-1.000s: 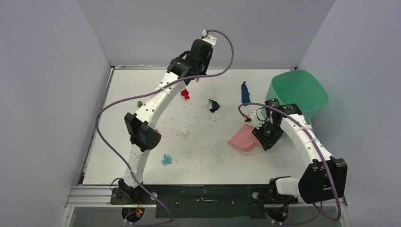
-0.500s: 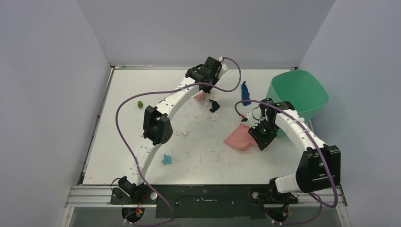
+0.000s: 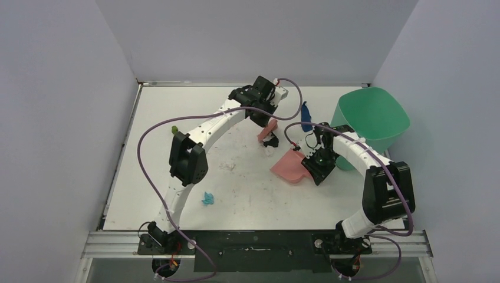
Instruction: Sweep away the paper scraps from the table
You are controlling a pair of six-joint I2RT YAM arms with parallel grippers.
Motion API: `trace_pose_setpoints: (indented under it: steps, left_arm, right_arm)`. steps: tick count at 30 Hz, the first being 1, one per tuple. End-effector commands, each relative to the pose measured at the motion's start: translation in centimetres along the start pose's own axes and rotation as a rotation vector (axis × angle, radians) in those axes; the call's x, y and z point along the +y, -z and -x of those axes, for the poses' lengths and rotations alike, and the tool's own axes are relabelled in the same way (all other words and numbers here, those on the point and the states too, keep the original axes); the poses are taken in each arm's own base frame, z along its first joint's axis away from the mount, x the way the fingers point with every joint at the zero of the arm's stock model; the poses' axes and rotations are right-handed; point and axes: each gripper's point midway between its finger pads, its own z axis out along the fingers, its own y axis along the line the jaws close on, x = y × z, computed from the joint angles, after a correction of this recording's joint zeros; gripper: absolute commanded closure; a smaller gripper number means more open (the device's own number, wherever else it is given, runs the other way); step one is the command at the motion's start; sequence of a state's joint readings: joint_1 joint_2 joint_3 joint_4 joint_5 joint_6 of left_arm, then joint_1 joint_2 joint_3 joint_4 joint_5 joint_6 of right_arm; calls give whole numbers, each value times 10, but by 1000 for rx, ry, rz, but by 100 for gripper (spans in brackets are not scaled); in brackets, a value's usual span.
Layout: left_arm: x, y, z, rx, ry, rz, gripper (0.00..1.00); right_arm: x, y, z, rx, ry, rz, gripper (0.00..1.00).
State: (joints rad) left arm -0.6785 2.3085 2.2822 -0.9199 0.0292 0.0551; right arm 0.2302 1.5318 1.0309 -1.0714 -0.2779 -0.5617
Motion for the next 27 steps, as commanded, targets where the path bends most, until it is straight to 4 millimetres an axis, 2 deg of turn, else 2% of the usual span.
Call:
trace_pose_setpoints:
  steps: [1,5,8,14,21,27]
  left_arm:
    - [-70,27,-25,70,90,-225,100]
    - [-90,50,-34,50,160,-279,100]
    - [-103,72,-28,-27,212,-325,100]
    - [-103,111,-9,-168,278,-321,100]
    - [-61,149,12,-304,277,-127,100]
    - [-19,158,-20,-167,224,120,100]
  right_arm:
    - [-3,1,19,-56,6,-17,95]
    - [-5,1,20,-58,-5,-28,95]
    - [-7,1,19,-58,-11,-33,95]
    - [-6,8,18,-82,4,-46,95]
    - [4,15,3,-75,20,-46,95]
    - [13,27,-15,-35,65,-51,95]
